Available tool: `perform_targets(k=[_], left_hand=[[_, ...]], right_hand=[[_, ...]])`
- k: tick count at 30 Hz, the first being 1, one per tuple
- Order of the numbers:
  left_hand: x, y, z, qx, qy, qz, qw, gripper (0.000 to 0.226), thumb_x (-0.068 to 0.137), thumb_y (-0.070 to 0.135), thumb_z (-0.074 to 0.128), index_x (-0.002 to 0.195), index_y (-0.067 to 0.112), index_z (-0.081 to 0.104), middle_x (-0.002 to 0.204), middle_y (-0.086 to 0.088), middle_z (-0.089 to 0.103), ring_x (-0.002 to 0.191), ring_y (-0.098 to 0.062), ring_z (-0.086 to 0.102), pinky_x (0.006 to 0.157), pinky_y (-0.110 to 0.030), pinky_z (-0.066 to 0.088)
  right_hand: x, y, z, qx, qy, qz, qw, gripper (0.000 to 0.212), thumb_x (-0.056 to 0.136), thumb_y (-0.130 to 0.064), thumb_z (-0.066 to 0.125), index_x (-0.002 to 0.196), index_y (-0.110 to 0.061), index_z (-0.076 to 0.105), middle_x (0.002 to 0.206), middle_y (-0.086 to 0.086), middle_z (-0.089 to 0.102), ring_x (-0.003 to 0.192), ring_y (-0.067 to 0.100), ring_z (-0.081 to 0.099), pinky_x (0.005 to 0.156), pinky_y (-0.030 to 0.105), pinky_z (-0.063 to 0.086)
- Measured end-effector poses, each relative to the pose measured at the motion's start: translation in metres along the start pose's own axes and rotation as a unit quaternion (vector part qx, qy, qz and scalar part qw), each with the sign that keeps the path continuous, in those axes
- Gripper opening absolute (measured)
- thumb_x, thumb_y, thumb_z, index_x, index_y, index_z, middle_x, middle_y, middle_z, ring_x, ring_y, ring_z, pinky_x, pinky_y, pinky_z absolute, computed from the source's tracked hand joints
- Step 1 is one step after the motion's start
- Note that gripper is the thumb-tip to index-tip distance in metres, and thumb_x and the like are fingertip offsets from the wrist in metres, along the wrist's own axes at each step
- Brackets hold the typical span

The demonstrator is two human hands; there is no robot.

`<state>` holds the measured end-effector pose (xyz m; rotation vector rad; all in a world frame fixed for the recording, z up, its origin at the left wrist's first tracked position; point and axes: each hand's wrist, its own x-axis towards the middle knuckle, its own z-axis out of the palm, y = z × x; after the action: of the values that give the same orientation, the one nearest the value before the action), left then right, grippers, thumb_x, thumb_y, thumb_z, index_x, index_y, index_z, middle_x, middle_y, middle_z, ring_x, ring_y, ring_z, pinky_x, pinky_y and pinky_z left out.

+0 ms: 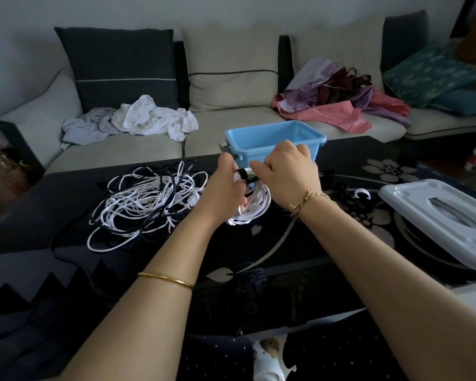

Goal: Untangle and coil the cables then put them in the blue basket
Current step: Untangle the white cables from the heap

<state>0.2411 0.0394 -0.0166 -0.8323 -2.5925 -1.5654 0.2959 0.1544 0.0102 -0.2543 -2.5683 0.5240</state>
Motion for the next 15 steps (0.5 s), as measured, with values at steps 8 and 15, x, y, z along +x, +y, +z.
perform_targets(k=[8, 15], left_hand=[[-0.004, -0.001, 0.003, 0.106, -0.011, 0.065, 0.992, 0.014, 0.091, 0.0, 0.036, 0.094, 0.012, 0.03, 0.076, -0.009, 0.055, 0.071, -0.032, 0.055, 0.061, -0.041, 0.046], [-0.008, 0.004, 0.013, 0.176, -0.028, 0.12, 0.977, 0.018, 0.089, -0.002, 0.032, 0.097, 0.013, 0.034, 0.078, -0.014, 0.054, 0.072, -0.034, 0.056, 0.067, -0.047, 0.045]], right_hand=[[0.004, -0.003, -0.003, 0.352, -0.11, 0.183, 0.911, 0.045, 0.093, -0.022, 0.05, 0.05, -0.012, 0.04, 0.046, -0.001, 0.036, 0.026, 0.006, 0.025, 0.031, 0.016, 0.021], [0.006, -0.003, 0.0, 0.531, -0.178, 0.309, 0.769, 0.04, 0.096, -0.024, 0.045, 0.058, -0.015, 0.038, 0.035, -0.007, 0.026, 0.026, 0.003, 0.016, 0.028, 0.01, 0.011]])
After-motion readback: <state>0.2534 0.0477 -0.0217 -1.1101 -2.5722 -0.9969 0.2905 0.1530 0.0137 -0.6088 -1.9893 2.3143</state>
